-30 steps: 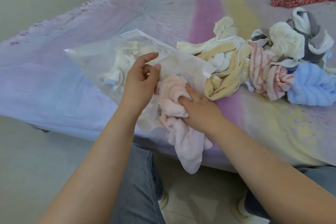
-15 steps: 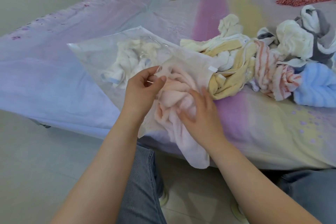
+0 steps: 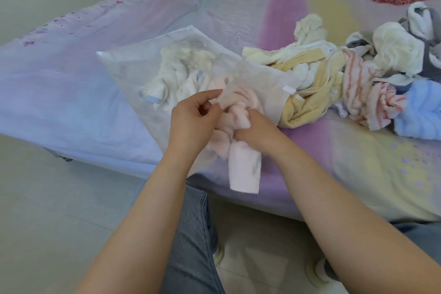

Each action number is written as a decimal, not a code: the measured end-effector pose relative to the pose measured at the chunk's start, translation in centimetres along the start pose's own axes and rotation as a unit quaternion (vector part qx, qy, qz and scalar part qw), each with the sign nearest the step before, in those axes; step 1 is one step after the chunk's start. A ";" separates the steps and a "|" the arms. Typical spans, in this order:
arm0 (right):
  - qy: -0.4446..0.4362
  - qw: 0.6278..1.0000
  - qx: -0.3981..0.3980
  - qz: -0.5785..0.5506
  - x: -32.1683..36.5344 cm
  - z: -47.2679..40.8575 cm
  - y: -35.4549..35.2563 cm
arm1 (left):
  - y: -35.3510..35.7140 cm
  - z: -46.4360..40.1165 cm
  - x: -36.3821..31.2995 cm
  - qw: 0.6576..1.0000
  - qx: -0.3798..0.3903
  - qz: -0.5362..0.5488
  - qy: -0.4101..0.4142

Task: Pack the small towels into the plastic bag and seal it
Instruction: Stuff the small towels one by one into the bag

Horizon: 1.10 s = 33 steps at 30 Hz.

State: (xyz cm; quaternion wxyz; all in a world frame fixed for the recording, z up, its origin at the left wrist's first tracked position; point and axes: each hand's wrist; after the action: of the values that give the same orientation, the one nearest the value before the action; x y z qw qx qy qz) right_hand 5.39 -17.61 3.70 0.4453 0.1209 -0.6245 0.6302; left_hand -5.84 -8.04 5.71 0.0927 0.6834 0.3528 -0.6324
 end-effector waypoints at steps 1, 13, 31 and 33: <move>0.019 0.999 0.040 0.026 0.2 -1.9 0.1 | 0.0 0.0 -0.3 1.000 0.001 0.018 -0.003; 0.080 0.868 0.049 -0.487 2.4 -5.7 -0.5 | -2.4 -0.5 0.1 0.998 -0.041 -0.030 -0.020; 0.069 0.992 0.075 0.068 2.7 -2.0 4.2 | -3.3 -2.5 -1.8 0.995 -0.048 -0.084 0.031; 0.065 0.989 0.106 0.085 3.8 -4.0 3.2 | -3.5 -2.6 -2.3 0.997 -0.060 -0.030 0.025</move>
State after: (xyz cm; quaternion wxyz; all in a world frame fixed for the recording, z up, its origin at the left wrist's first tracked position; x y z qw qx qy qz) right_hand 2.53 -11.91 3.43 0.4148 0.0725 -0.5317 0.7348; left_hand -5.72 -4.86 9.46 0.1054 0.6812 0.4130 -0.5952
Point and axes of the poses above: each hand's wrist, its own z-axis away from the middle knuckle, its own y-axis out of the palm, x = y × z, and after that the axes turned 14 degrees about x, right-handed
